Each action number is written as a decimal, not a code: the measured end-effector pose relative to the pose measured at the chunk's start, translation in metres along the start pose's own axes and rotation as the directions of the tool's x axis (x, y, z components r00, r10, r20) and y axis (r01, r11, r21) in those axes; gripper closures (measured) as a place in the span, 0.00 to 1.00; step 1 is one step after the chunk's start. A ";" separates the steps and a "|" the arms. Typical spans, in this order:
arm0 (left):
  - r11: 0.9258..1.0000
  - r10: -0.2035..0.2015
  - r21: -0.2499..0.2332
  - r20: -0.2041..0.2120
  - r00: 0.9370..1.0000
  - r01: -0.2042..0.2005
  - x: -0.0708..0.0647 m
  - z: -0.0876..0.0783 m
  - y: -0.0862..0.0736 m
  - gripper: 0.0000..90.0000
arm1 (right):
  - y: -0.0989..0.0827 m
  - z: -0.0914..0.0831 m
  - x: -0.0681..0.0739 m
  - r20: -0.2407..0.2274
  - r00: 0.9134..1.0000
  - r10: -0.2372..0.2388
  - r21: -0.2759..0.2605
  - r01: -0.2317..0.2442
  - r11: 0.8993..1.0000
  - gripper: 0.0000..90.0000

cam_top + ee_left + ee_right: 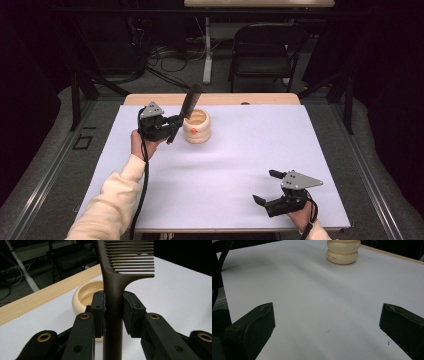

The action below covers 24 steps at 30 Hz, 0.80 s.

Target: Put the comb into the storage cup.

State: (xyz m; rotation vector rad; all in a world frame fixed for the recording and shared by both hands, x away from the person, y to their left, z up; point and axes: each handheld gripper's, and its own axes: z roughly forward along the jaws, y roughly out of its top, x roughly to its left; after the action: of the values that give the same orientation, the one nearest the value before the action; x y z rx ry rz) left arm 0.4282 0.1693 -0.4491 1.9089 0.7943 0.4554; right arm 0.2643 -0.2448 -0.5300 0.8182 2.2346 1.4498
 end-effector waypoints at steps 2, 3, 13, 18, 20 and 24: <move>1.000 0.000 -0.001 0.004 1.000 0.000 0.001 0.001 0.001 0.80 | 0.000 0.001 -0.001 -0.001 1.000 0.002 0.003 -0.002 1.000 0.00; 1.000 0.002 -0.002 0.003 1.000 -0.002 0.001 0.002 0.002 0.80 | 0.000 0.001 -0.001 -0.002 1.000 0.004 0.007 -0.004 1.000 0.00; 0.999 0.024 -0.021 -0.003 1.000 -0.024 0.001 0.006 0.018 0.80 | 0.000 0.000 0.000 0.001 1.000 -0.001 0.000 0.001 1.000 0.00; 0.999 0.037 -0.025 -0.011 0.999 -0.037 0.003 0.009 0.023 0.80 | 0.000 -0.001 -0.001 0.001 1.000 -0.003 0.001 0.003 1.000 0.00; 0.999 0.035 -0.031 -0.013 0.999 -0.036 0.003 0.010 0.025 0.80 | 0.000 0.000 -0.001 0.003 1.000 -0.003 0.003 0.003 1.000 0.00; 0.999 0.042 -0.034 -0.017 0.999 -0.042 0.004 0.011 0.029 0.80 | 0.000 0.000 -0.001 0.001 1.000 -0.002 0.001 0.002 1.000 0.00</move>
State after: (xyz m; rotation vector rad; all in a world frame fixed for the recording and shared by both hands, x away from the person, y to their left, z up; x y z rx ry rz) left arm 0.4474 0.1557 -0.4283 1.8946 0.7537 0.5083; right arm 0.2648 -0.2456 -0.5300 0.8169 2.2346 1.4476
